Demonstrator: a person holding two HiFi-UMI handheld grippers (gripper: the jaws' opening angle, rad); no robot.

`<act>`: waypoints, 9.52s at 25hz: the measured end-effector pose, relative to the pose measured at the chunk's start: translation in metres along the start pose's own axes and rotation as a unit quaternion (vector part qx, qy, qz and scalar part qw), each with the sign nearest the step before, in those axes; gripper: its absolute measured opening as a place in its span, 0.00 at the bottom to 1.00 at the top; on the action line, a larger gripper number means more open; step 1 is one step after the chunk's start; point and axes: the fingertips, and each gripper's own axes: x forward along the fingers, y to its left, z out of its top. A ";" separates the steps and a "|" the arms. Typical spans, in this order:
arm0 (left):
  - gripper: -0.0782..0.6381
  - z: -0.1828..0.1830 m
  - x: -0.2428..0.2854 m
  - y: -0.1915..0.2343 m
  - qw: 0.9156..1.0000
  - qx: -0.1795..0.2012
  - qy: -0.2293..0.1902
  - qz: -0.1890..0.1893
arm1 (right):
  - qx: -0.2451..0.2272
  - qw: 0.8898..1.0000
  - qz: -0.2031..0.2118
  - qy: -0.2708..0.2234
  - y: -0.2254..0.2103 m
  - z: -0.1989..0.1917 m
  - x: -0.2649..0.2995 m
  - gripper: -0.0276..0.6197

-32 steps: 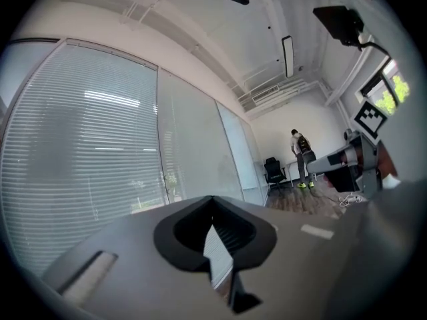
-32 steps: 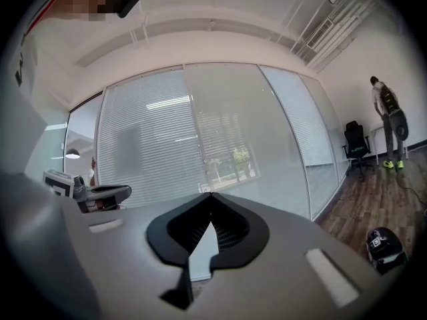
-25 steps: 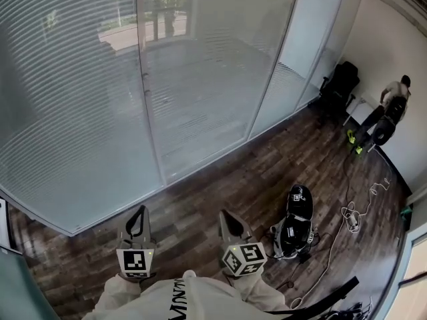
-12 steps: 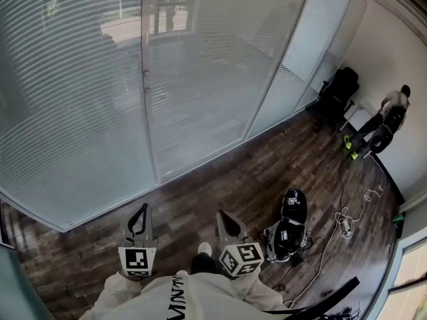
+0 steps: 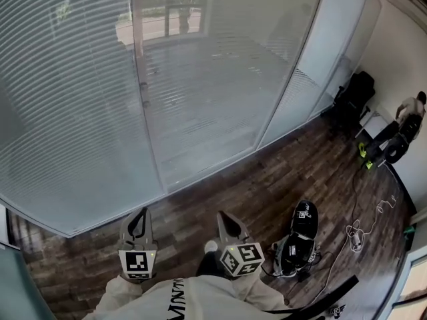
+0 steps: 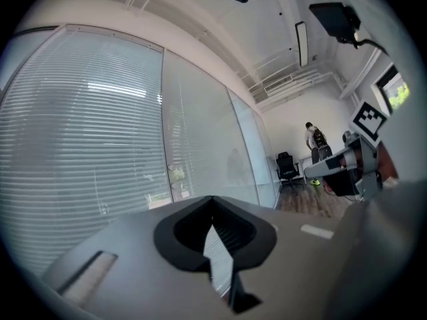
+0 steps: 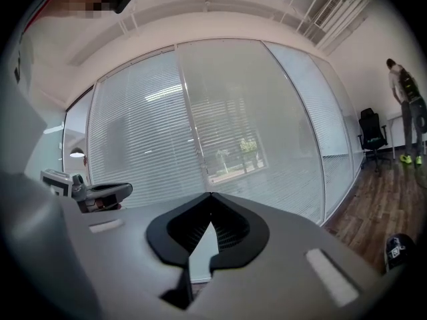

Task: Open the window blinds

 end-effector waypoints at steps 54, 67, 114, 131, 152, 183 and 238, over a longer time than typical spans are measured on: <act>0.11 -0.021 0.152 0.141 0.980 0.000 0.057 0.191 | -0.038 0.980 0.190 0.048 -0.007 0.063 0.290 0.04; 0.11 -0.028 0.179 0.202 0.985 0.000 0.044 0.170 | -0.055 0.983 0.172 0.037 0.031 0.072 0.353 0.04; 0.11 -0.051 0.187 0.207 0.991 -0.023 0.038 0.128 | -0.697 0.711 0.079 -0.055 0.110 0.138 0.389 0.35; 0.11 -0.054 0.182 0.207 0.990 -0.028 0.038 0.136 | -0.759 0.646 0.049 -0.068 0.113 0.136 0.396 0.24; 0.11 -0.057 0.178 0.208 0.989 -0.035 0.042 0.140 | 0.064 0.985 0.158 0.016 0.095 0.153 0.400 0.24; 0.11 -0.061 0.176 0.210 0.989 -0.035 0.043 0.135 | -0.069 0.962 0.265 0.008 0.102 0.176 0.376 0.31; 0.11 -0.068 0.174 0.201 0.989 -0.037 0.057 0.133 | -0.097 0.986 0.133 0.030 0.098 0.150 0.396 0.24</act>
